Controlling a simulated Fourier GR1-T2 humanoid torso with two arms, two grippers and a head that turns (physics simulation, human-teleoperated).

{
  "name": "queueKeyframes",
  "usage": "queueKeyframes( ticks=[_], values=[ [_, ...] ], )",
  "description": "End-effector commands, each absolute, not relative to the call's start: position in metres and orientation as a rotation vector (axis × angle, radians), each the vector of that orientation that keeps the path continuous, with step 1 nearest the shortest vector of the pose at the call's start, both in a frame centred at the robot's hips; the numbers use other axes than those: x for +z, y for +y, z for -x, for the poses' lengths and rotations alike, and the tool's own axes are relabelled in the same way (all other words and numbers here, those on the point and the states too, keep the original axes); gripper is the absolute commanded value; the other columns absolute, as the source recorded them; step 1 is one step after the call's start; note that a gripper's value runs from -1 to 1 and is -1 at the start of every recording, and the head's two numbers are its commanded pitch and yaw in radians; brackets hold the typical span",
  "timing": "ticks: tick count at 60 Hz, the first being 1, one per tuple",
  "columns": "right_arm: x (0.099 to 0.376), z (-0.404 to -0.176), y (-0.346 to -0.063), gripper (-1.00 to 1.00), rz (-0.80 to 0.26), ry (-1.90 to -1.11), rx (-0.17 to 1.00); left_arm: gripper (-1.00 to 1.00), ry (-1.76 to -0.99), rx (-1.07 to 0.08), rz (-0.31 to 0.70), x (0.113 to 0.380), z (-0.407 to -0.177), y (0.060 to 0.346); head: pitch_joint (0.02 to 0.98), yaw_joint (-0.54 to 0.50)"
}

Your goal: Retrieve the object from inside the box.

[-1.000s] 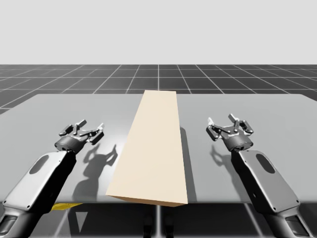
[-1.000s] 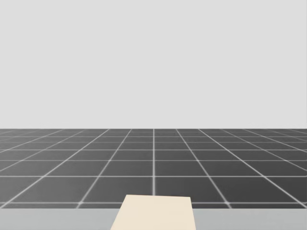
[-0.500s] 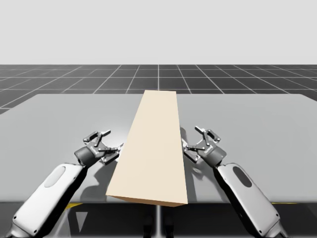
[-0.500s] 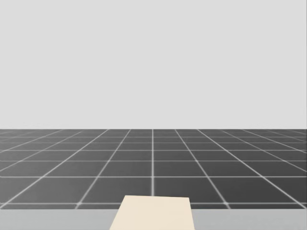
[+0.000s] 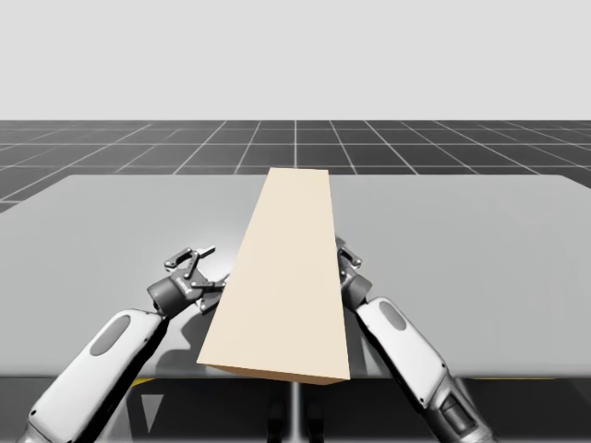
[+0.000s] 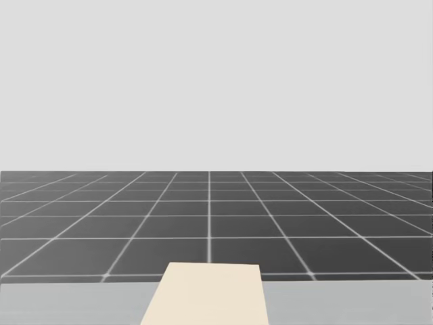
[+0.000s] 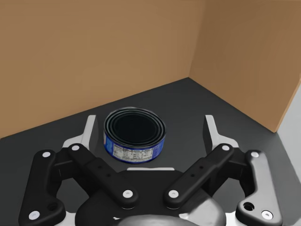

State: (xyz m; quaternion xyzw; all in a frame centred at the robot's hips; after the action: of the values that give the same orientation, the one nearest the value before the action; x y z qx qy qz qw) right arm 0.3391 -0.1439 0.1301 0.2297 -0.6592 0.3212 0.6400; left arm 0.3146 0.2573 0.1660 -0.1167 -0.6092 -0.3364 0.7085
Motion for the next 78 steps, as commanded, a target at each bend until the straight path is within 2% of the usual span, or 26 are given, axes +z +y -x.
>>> queueKeyframes(
  ticks=[1, 8, 15, 35, 40, 41, 42, 43, 44, 45, 46, 55, 61, 65, 78],
  values=[
    [0.115, -0.355, -0.121, -1.0, -0.539, -1.472, 0.779, -1.0, -1.354, -0.758, 0.254, 0.165, -0.314, 0.256, 0.127, -0.03],
    [0.105, -0.366, -0.101, -1.0, -0.554, -1.43, 0.809, -1.0, -1.357, -0.759, 0.253, 0.165, -0.314, 0.257, 0.14, -0.02],
    [0.097, -0.376, -0.091, -1.0, -0.572, -1.391, 0.791, -1.0, -1.357, -0.765, 0.25, 0.165, -0.314, 0.257, 0.158, -0.02],
    [0.082, -0.391, -0.095, -1.0, -0.538, -1.326, 0.71, -1.0, -1.347, -0.781, 0.235, 0.163, -0.314, 0.257, 0.193, -0.04],
    [0.076, -0.39, -0.094, -1.0, -0.522, -1.279, 0.722, -1.0, -1.345, -0.78, 0.233, 0.163, -0.314, 0.258, 0.195, -0.04],
    [0.075, -0.39, -0.094, -0.97, -0.514, -1.266, 0.724, -1.0, -1.345, -0.78, 0.233, 0.163, -0.314, 0.258, 0.196, -0.04],
    [0.074, -0.389, -0.095, -0.41, -0.518, -1.252, 0.721, -1.0, -1.345, -0.78, 0.233, 0.163, -0.314, 0.258, 0.196, -0.04],
    [0.073, -0.389, -0.095, 0.0, -0.522, -1.247, 0.72, -1.0, -1.345, -0.781, 0.232, 0.163, -0.314, 0.258, 0.196, -0.04],
    [0.072, -0.389, -0.095, 0.52, -0.524, -1.242, 0.717, -1.0, -1.344, -0.781, 0.231, 0.163, -0.314, 0.258, 0.196, -0.04],
    [0.07, -0.389, -0.095, 0.9, -0.513, -1.235, 0.719, -1.0, -1.344, -0.781, 0.231, 0.163, -0.314, 0.258, 0.196, -0.04],
    [0.07, -0.389, -0.095, 0.97, -0.507, -1.232, 0.719, -1.0, -1.343, -0.781, 0.23, 0.163, -0.314, 0.258, 0.196, -0.04],
    [0.074, -0.387, -0.096, 1.0, -0.511, -1.225, 0.707, -1.0, -1.341, -0.784, 0.223, 0.163, -0.314, 0.259, 0.195, -0.04],
    [0.089, -0.384, -0.106, 1.0, -0.479, -1.271, 0.706, -1.0, -1.345, -0.779, 0.222, 0.163, -0.315, 0.261, 0.189, -0.05],
    [0.103, -0.381, -0.119, 1.0, -0.466, -1.3, 0.688, -1.0, -1.35, -0.768, 0.222, 0.164, -0.315, 0.263, 0.186, -0.05],
    [0.13, -0.368, -0.189, 1.0, -0.361, -1.408, 0.604, -1.0, -1.363, -0.735, 0.222, 0.167, -0.317, 0.27, 0.176, -0.05]
  ],
)
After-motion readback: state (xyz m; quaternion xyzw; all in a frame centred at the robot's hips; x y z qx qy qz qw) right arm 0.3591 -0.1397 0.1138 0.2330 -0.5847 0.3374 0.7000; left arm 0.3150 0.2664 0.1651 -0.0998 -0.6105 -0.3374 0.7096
